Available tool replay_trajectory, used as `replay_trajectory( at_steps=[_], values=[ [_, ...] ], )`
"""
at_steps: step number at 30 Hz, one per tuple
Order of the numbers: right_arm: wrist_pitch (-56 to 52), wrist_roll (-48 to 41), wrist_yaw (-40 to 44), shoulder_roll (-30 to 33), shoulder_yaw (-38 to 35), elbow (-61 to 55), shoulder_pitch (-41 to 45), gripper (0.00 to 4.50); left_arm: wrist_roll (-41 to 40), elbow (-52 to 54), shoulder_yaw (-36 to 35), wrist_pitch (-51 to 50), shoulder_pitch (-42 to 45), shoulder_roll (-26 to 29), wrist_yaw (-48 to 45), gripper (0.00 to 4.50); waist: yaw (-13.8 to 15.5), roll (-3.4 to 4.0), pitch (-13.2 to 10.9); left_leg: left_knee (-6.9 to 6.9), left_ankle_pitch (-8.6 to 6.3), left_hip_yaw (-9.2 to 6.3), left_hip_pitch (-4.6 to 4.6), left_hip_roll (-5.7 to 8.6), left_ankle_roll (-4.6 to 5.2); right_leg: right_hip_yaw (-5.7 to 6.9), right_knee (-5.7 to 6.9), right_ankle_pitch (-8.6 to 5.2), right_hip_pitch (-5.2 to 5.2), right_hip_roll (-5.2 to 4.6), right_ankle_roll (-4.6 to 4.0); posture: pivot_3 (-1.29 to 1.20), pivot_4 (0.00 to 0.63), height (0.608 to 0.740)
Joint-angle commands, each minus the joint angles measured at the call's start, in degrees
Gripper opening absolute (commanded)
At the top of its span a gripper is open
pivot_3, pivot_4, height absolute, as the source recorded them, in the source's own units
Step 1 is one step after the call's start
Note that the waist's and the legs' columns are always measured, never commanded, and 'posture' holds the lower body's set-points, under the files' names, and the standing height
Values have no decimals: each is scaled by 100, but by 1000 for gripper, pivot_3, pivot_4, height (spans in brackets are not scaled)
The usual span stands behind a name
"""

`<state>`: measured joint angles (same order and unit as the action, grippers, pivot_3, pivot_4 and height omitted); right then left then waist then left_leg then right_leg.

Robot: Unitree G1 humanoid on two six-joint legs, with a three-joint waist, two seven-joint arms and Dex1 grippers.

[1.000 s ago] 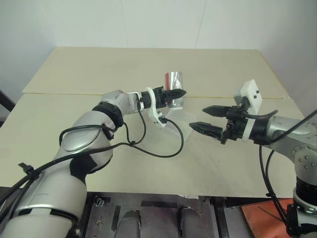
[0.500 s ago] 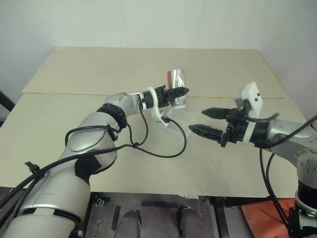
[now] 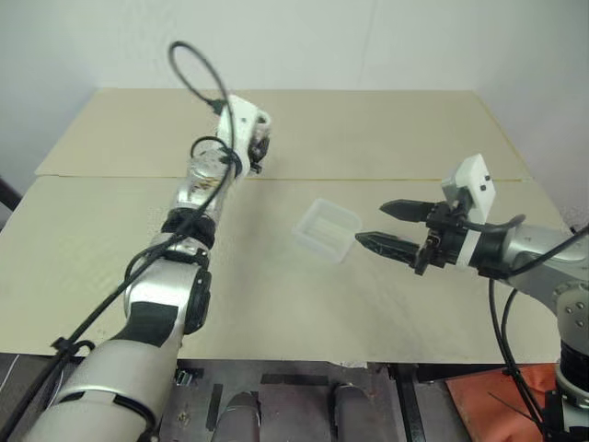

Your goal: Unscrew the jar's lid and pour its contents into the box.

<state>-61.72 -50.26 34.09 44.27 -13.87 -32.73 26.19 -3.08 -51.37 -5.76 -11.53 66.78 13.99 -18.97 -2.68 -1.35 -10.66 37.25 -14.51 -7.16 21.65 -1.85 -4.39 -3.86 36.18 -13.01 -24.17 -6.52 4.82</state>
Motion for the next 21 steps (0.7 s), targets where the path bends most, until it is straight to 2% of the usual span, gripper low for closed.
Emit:
replay_trajectory(
  at_steps=[1, 5, 8, 10, 13, 16, 18, 21],
  values=[
    [207, -69, 37, 66, -82, -85, 115, 4472, -45, 1552, -38, -706, -525, -132, 558, 1930, -6, -1, 0, 2, 1, 0, 0, 0, -2, 0, 1, 1, -1, 0, 0, 0, 150, 740],
    [248, -30, 106, 92, -23, -15, 180, 4472, 22, 2384, 149, -616, -1146, -112, 497, 1930, -41, 0, 0, 3, 2, 2, -14, 0, -4, -4, -1, 2, 1, 2, -2, 0, 150, 740],
    [270, -7, 126, 85, 25, -2, 199, 4472, -174, 2673, 99, -649, -1352, -125, 275, 1930, -27, 0, 0, 3, 2, 2, -17, 0, -3, -4, -7, 2, 4, 2, -2, 0, 150, 740],
    [299, 7, 141, 101, 52, -17, 197, 4472, -18, 2669, 250, -289, -1392, -37, 169, 1930, -9, 0, 0, 3, 1, 2, -16, 0, -2, -4, -9, 2, 4, 2, -2, 0, 150, 740],
    [351, 28, 171, 160, 65, -15, 198, 4472, 1514, 2217, 1438, 1457, -1297, 512, 475, 1930, -1, 0, 0, 3, 2, 2, -15, 1, -4, -4, -13, 2, 3, 2, -2, 0, 150, 740],
    [407, 59, 216, 236, 67, 14, 234, 4472, 3567, 1316, 2857, 3073, -633, 1180, 1723, 1930, 39, -1, 0, 3, 2, 3, -16, 2, -4, -4, -25, 3, 4, 1, -3, 0, 150, 740],
    [450, 90, 238, 270, 81, 32, 260, 4472, 5024, 642, 3897, 3627, 36, 1482, 2865, 1930, 66, -4, -2, 2, 0, 3, -15, 2, 1, -4, -31, 5, 6, 1, -1, 0, 150, 740],
    [499, 127, 222, 272, 107, 32, 289, 4472, 6499, -202, 5097, 3893, 878, 1461, 4233, 1930, 130, -3, -2, 3, -3, 4, -2, 4, 4, -4, -31, 10, 6, 0, 7, 0, 150, 740]
  ],
)
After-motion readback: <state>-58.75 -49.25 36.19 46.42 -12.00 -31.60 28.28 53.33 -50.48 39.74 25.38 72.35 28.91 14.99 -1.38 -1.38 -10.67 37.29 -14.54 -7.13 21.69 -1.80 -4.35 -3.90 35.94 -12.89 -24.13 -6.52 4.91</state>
